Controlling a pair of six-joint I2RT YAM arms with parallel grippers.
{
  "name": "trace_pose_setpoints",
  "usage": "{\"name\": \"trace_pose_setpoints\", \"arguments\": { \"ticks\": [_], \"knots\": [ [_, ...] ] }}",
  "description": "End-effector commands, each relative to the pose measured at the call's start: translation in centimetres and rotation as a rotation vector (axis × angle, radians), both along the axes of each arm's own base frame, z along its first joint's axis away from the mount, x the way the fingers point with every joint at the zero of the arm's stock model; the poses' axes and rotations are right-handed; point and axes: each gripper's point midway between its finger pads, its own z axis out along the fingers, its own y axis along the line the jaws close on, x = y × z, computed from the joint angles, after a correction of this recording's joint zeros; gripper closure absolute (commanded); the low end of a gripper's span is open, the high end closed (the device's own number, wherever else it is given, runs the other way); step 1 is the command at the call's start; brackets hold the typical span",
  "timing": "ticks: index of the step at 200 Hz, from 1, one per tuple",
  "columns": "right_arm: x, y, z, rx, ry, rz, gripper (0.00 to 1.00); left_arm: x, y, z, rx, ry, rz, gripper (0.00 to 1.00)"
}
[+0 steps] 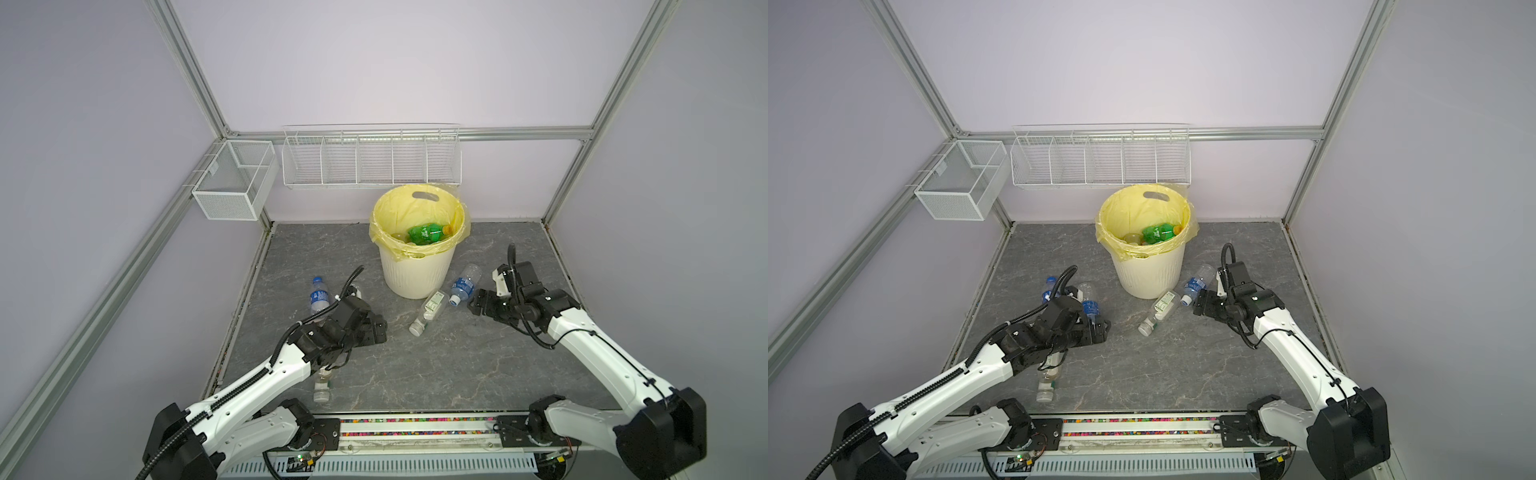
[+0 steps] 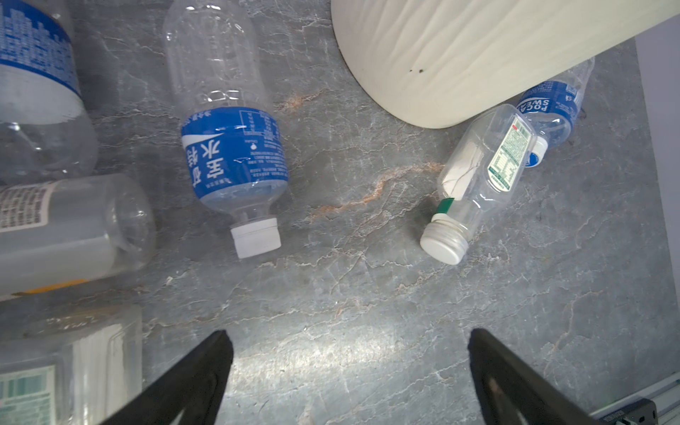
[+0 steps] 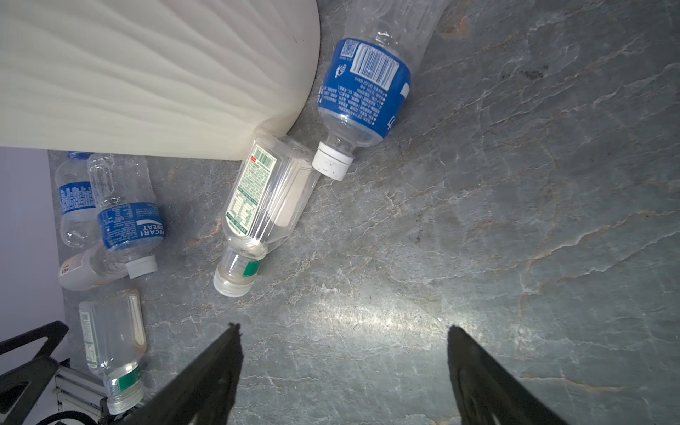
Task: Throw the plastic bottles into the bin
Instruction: 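Withdraw the right gripper toward the table while the left reaches the green-label bottle, then lower the left gripper and close it on the green-label bottle's neck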
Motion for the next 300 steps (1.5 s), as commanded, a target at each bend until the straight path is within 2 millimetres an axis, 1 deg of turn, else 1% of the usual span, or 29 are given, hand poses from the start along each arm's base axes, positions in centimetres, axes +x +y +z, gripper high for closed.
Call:
{"name": "trace_pose_setpoints", "arguments": {
  "ticks": [1, 34, 57, 70, 95, 106, 108, 111, 142, 169, 232, 255, 274, 300],
  "knots": [
    [0.8, -0.3, 0.5, 0.008, -0.021, -0.039, 0.12, 0.5, -2.1, 1.4, -0.062, -0.048, -0.052, 0.02],
    [1.1, -0.3, 0.6, 0.044, -0.048, -0.056, 0.12, 0.1, -4.0, 1.5, -0.060, -0.073, -0.108, 0.04],
    [0.9, -0.5, 1.0, 0.051, -0.061, -0.054, 0.12, 0.3, -5.3, 1.0, -0.048, -0.074, -0.137, 0.04],
    [0.7, -0.9, 1.0, 0.041, -0.062, -0.059, 0.12, 0.6, -6.0, 0.6, -0.043, -0.078, -0.156, 0.07],
    [0.0, -1.9, 0.9, 0.025, -0.060, -0.072, 0.12, 1.2, -7.5, 0.1, -0.019, -0.105, -0.204, 0.09],
    [-0.1, -2.2, 1.4, 0.032, -0.072, -0.078, 0.12, 1.5, -8.1, 0.0, -0.002, -0.116, -0.229, 0.10],
    [-0.5, -2.4, 0.6, 0.027, -0.055, -0.079, 0.12, 1.6, -8.3, 0.0, 0.001, -0.119, -0.234, 0.10],
    [-0.7, -2.5, 0.4, 0.025, -0.050, -0.081, 0.12, 1.6, -8.4, 0.1, 0.005, -0.124, -0.242, 0.10],
    [-1.4, -3.5, 0.7, 0.020, -0.069, -0.093, 0.11, 1.9, -10.7, -0.1, 0.028, -0.149, -0.318, 0.11],
    [-1.6, -4.1, 1.1, -0.001, -0.080, -0.099, 0.11, 2.3, -12.2, -1.0, 0.045, -0.140, -0.358, 0.12],
    [-1.3, -4.2, 1.2, 0.001, -0.076, -0.095, 0.12, 3.0, -14.4, -2.8, 0.080, -0.128, -0.403, 0.16],
    [-1.4, -4.4, 1.2, -0.007, -0.077, -0.097, 0.12, 3.0, -15.3, -3.7, 0.091, -0.114, -0.432, 0.21],
    [-1.4, -4.6, 1.2, -0.013, -0.079, -0.099, 0.12, 2.8, -16.1, -4.3, 0.101, -0.098, -0.472, 0.22],
    [-1.6, -4.6, 1.2, -0.012, -0.077, -0.097, 0.11, 3.1, -16.0, -5.3, 0.163, -0.055, -0.470, 0.25]
  ]
}}
